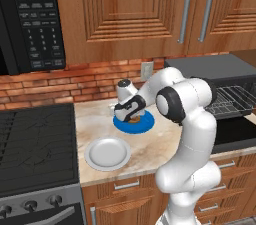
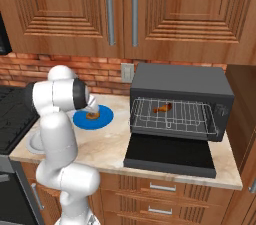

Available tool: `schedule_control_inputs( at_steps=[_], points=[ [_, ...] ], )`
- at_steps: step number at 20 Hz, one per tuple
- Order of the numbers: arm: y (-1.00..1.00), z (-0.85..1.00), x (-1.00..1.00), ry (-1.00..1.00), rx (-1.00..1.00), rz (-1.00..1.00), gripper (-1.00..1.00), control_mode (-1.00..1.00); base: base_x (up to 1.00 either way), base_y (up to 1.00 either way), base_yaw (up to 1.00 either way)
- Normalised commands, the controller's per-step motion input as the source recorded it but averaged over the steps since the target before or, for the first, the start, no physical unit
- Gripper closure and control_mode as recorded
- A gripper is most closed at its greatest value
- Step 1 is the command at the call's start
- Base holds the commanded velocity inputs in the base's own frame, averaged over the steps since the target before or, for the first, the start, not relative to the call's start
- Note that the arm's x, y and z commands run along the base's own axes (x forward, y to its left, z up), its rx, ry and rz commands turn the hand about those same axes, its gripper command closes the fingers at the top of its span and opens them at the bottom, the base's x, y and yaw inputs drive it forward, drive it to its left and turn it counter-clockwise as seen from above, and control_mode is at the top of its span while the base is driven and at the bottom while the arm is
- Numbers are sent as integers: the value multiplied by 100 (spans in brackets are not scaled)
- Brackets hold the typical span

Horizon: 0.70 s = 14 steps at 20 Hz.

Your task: Open the toaster oven door. Place the bread on the top rack in the toaster oven and place the chicken drumstick on the bottom rack.

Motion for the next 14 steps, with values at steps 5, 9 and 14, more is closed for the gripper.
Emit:
schedule_control_inputs(
  at_steps=[5, 9, 14],
  points=[
    [1, -24, 27, 0, -2, 0, -100, -100, 0, 0, 0],
    [0, -21, 28, 0, -5, 0, -100, -100, 0, 0, 0],
    [0, -23, 16, 0, -6, 0, -100, -100, 0, 0, 0]
  ],
)
